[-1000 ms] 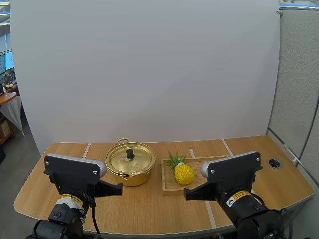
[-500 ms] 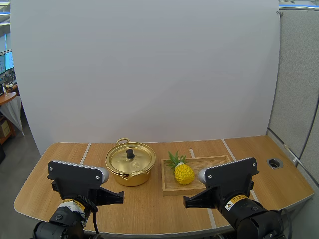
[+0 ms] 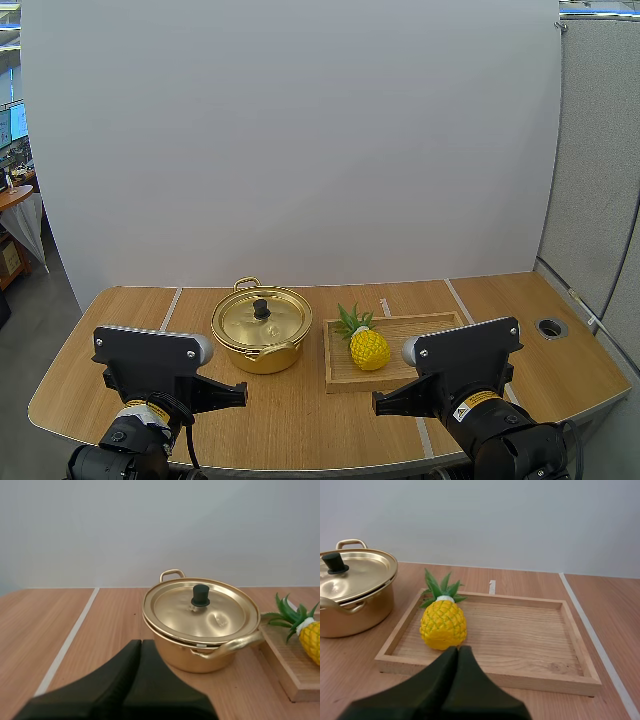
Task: Open the pot, put the grape inside, and close it
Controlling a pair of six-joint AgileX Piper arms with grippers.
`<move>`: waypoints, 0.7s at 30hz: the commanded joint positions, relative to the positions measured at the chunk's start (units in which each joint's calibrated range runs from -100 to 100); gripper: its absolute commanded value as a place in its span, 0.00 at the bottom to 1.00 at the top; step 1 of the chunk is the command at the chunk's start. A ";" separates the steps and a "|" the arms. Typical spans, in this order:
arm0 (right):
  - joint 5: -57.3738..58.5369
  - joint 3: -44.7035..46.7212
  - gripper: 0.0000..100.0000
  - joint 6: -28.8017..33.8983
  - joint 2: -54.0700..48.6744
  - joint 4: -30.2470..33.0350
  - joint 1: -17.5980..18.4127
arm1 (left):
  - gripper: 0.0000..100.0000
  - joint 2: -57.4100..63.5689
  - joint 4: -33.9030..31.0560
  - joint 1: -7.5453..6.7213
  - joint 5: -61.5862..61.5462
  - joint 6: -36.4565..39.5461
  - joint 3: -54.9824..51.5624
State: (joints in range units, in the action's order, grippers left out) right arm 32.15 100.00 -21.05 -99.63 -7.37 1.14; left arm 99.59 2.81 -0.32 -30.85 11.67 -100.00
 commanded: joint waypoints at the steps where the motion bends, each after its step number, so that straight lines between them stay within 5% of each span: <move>1: -0.42 0.00 0.00 -0.13 -0.37 0.44 -0.99 | 0.00 0.41 -0.09 -0.01 -1.00 4.79 0.00; 21: -0.57 0.00 0.00 -0.13 -0.37 0.79 -2.93 | 0.00 0.41 -0.09 0.51 0.18 2.71 0.00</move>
State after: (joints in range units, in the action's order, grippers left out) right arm 32.15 100.00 -21.05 -99.63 -7.12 -1.51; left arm 99.59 2.81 0.17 -31.50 14.58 -100.00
